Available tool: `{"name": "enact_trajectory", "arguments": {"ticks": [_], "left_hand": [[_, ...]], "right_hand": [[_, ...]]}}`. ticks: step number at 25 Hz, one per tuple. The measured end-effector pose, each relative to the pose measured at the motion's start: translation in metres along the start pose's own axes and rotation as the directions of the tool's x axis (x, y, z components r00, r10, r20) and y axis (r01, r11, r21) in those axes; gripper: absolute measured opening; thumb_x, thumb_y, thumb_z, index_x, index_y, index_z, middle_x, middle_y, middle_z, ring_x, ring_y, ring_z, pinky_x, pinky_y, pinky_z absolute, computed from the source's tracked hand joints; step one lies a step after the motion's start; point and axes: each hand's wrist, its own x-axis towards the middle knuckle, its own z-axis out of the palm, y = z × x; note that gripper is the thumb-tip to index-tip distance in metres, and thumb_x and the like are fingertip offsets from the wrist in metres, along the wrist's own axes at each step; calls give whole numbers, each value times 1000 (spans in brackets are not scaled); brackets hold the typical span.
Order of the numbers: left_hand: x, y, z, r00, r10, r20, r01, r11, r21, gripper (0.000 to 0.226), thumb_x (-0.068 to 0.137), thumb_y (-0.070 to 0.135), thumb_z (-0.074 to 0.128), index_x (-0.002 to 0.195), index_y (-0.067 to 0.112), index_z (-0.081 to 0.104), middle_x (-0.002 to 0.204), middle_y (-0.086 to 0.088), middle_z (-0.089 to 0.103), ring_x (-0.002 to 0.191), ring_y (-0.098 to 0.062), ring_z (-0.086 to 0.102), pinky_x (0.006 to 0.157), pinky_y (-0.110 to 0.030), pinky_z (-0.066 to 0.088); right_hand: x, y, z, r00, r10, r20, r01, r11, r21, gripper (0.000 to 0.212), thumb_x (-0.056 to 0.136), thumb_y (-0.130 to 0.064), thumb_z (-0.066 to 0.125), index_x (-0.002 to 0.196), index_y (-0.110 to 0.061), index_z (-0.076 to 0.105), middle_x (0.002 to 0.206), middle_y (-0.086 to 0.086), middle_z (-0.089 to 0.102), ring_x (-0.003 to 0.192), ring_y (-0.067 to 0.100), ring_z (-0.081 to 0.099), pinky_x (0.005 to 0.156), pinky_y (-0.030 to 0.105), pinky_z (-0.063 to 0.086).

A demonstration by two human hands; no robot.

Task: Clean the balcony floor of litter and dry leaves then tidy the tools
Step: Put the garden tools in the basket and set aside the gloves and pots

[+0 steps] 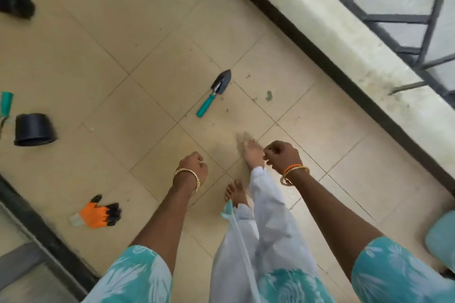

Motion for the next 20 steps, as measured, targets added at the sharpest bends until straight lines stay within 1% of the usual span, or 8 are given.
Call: {"name": "enact_trajectory", "arguments": {"ticks": [3,5,7,10,13,16,18,20], "left_hand": [[49,-14,3,1000,-9,-17,8,997,-73,23,91,13,51,111,5,60,114,-17,64,106,-33,58,90,-36,47],[87,-17,11,999,-10,-40,5,992,-129,25,90,13,52,113,6,59,117,-16,61,107,-33,57,91,-37,47],[130,-16,25,997,-15,-69,3,985,-174,29,90,15,53,118,8,56,122,-14,56,110,-32,55,93,-39,47],[191,-12,43,995,-40,-96,18,976,-216,42,92,16,54,132,11,47,130,-14,48,119,-31,48,97,-41,45],[247,-14,59,977,-78,-196,10,945,-326,49,92,14,57,139,13,42,134,-15,45,124,-29,46,99,-38,43],[283,-16,76,952,-72,-297,-29,947,-320,50,92,18,60,139,15,43,137,-11,43,127,-25,42,100,-32,40],[300,-16,83,944,-55,-324,-43,956,-289,48,92,22,60,137,13,46,135,-10,43,125,-23,43,98,-31,41],[313,-16,87,954,-26,-299,-45,972,-230,45,91,24,61,133,12,48,131,-10,45,120,-23,46,95,-32,45]], "right_hand": [[61,-32,33,997,5,71,1,997,-82,18,79,-10,54,65,-20,60,73,9,71,75,26,69,71,36,56],[110,-47,58,996,-10,93,24,988,-152,10,81,-13,56,76,-15,64,82,12,72,79,26,68,73,36,56],[163,-58,87,990,-26,136,55,976,-211,13,85,-15,57,92,-9,66,88,12,72,77,22,67,68,30,55],[226,-70,130,975,-14,223,64,974,-218,17,91,-20,56,99,-7,64,90,9,69,75,17,64,64,25,54],[276,-71,168,976,-28,216,59,989,-139,23,92,-24,57,105,-6,62,94,10,66,78,17,64,72,29,56],[305,-64,194,982,-11,188,9,1000,10,32,91,-30,58,112,-5,57,97,11,65,75,16,63,64,25,55],[314,-60,206,984,19,179,-36,995,89,33,90,-34,60,108,-6,57,94,11,65,69,14,62,62,25,55],[321,-58,215,986,39,160,-65,985,159,25,88,-34,62,94,-10,59,86,10,65,64,13,60,60,26,55]]}}
